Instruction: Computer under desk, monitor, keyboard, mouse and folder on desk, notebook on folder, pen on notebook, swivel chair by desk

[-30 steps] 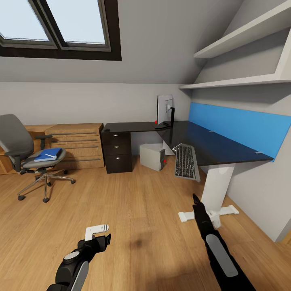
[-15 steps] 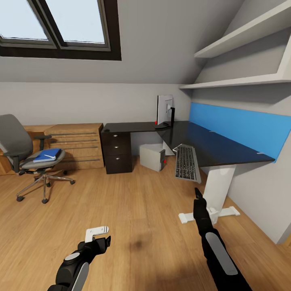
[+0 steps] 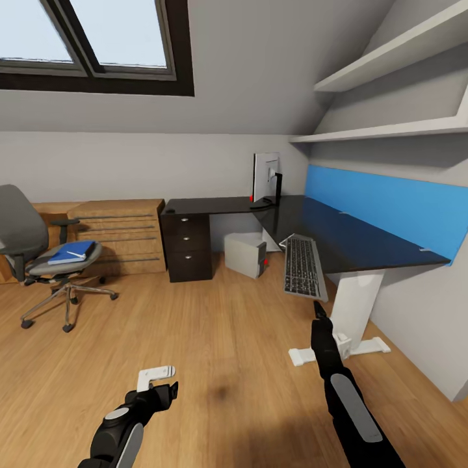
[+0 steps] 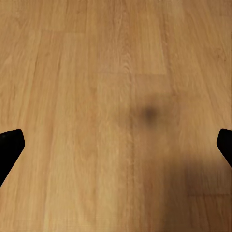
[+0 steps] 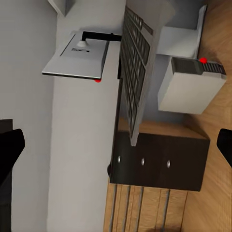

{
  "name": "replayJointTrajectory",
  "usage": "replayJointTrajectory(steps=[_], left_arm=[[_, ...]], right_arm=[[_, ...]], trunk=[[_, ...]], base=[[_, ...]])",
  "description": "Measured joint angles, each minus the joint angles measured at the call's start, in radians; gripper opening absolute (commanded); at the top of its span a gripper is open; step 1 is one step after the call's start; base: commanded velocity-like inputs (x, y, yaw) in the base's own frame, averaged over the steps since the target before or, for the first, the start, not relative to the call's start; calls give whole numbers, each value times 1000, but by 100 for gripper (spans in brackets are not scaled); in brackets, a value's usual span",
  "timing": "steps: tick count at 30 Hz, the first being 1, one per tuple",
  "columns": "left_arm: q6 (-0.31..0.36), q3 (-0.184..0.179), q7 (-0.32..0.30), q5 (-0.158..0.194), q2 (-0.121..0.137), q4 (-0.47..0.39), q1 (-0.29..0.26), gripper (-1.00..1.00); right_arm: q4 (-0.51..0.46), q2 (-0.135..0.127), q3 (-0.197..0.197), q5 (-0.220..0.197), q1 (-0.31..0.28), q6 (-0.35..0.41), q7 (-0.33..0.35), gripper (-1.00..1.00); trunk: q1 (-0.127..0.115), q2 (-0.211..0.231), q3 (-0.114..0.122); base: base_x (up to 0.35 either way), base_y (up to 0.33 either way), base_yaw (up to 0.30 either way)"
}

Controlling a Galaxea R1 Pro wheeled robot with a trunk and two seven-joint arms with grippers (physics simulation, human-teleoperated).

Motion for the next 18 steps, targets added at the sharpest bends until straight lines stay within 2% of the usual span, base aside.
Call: replayJointTrajectory(steps=[5, 8, 12, 18], left_arm=[[0, 0, 0, 0, 0, 2, 0, 100], [0, 0, 0, 0, 0, 3, 0, 100], [0, 0, 2, 0, 0, 9, 0, 100], [0, 0, 1, 0, 0, 22, 0, 100]], right_arm=[[4, -2, -4, 1, 0, 0, -3, 100], [49, -6, -5, 1, 0, -1, -5, 100], [101, -9, -7, 1, 0, 0, -5, 100], [122, -11, -6, 1, 0, 1, -5, 100]], trunk=[[0, 0, 0], [0, 0, 0], [0, 0, 0], [0, 0, 0]], base=[[162, 0, 0], [68, 0, 0], [216, 0, 0], [115, 0, 0]])
